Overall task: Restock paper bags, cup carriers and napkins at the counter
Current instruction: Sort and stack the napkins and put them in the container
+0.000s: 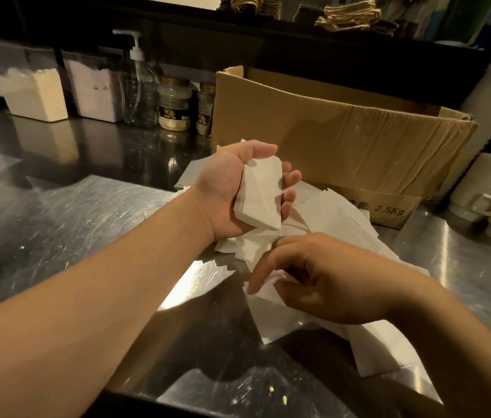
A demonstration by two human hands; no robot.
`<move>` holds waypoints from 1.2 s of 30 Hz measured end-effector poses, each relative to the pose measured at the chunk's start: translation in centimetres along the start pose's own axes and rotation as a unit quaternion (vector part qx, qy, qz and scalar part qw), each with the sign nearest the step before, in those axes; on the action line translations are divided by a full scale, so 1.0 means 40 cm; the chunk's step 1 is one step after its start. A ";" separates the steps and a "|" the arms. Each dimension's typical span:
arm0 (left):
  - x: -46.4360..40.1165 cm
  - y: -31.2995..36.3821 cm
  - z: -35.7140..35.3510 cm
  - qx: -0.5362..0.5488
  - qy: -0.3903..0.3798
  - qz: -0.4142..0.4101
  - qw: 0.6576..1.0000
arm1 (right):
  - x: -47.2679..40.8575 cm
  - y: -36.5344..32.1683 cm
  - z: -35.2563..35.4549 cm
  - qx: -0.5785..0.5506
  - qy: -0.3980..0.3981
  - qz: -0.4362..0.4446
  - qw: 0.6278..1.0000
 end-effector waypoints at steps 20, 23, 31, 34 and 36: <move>-0.001 0.001 -0.001 -0.004 -0.009 -0.001 1.000 | -0.016 -0.003 -0.008 -0.004 0.030 -0.064 0.998; 0.000 0.001 -0.001 -0.006 -0.009 -0.001 1.000 | -0.019 0.000 -0.007 -0.003 0.025 -0.083 0.996; -0.002 0.001 0.000 -0.005 -0.010 -0.001 1.000 | -0.007 -0.004 -0.008 -0.044 -0.008 -0.077 0.996; -0.003 0.000 0.000 -0.006 -0.009 -0.001 1.000 | -0.004 -0.005 -0.011 -0.043 -0.022 -0.068 0.997; -0.004 0.000 0.000 -0.006 -0.011 0.000 1.000 | -0.006 -0.011 -0.012 -0.045 -0.023 -0.060 0.997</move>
Point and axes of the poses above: each hand's wrist, its own x-axis away from the middle knuckle, its own z-axis out of the back of the hand, y = z × x, the point moved 3 cm from there along -x, towards the middle knuckle, and after that the axes turned 3 degrees about x, right-handed, at the moved point
